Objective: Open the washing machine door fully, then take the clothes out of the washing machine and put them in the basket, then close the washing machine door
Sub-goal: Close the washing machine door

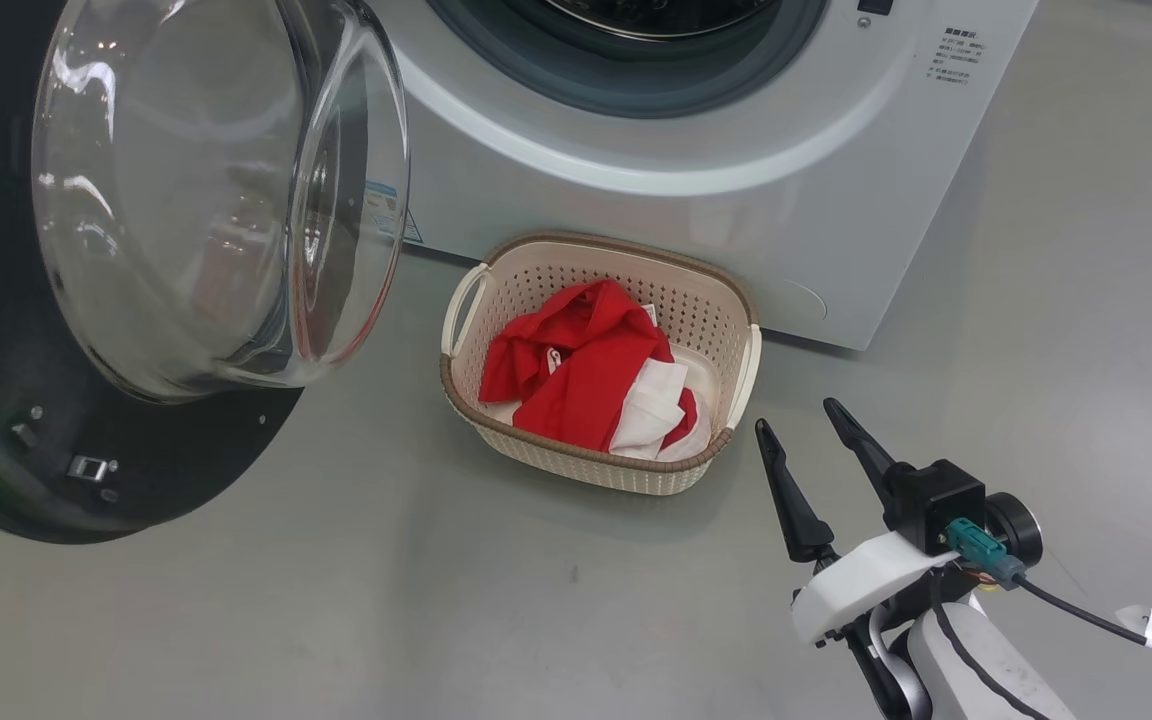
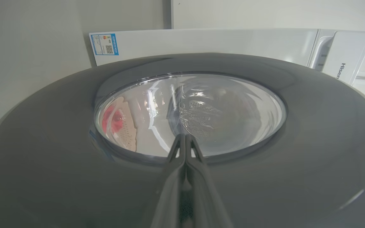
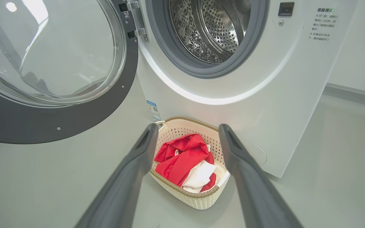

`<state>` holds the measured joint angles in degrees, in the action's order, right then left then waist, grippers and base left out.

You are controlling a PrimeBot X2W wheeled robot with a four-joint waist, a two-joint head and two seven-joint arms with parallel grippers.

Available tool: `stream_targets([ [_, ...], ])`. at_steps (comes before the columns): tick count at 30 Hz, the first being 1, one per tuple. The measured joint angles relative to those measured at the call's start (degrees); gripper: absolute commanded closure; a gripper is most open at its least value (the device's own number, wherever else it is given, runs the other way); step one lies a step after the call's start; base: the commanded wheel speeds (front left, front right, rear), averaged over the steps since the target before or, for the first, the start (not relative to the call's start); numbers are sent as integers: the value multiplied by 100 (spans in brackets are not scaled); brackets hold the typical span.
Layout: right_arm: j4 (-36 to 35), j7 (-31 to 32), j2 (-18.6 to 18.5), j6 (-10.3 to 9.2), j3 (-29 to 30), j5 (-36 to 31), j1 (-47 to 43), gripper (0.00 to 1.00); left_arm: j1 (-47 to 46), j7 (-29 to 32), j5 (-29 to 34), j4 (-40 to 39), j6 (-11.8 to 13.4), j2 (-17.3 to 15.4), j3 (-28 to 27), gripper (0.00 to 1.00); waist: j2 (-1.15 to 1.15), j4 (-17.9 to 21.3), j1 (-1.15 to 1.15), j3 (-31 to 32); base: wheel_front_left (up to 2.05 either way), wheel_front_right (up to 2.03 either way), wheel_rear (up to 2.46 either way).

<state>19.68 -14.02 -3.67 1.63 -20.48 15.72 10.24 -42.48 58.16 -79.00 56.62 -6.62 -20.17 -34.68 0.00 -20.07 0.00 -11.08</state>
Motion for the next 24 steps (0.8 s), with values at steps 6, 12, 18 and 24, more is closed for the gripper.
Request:
stream_targets([
  [6, -2, 0, 5, 0, 2, 47, -15, 0, 120, 448, -167, -326, -25, 345, 137, 100, 0, 9, 0, 53, 0, 0, 0],
  [12, -16, 0, 10, 0, 31, 51, -25, 0, 287, 861, -289, -692, -25, 605, 237, 100, 0, 27, 0, 113, 0, 0, 0],
  [18, -47, 0, 13, 0, 40, 97, -66, 0, 520, 1163, -501, -1028, -26, 892, 276, 100, 0, 49, 0, 181, 0, 0, 0],
  [24, -59, -2, 16, 0, 43, 99, -137, 0, 725, 1292, -553, -1403, -26, 1150, 314, 100, 0, 78, 0, 248, 0, 0, 0],
])
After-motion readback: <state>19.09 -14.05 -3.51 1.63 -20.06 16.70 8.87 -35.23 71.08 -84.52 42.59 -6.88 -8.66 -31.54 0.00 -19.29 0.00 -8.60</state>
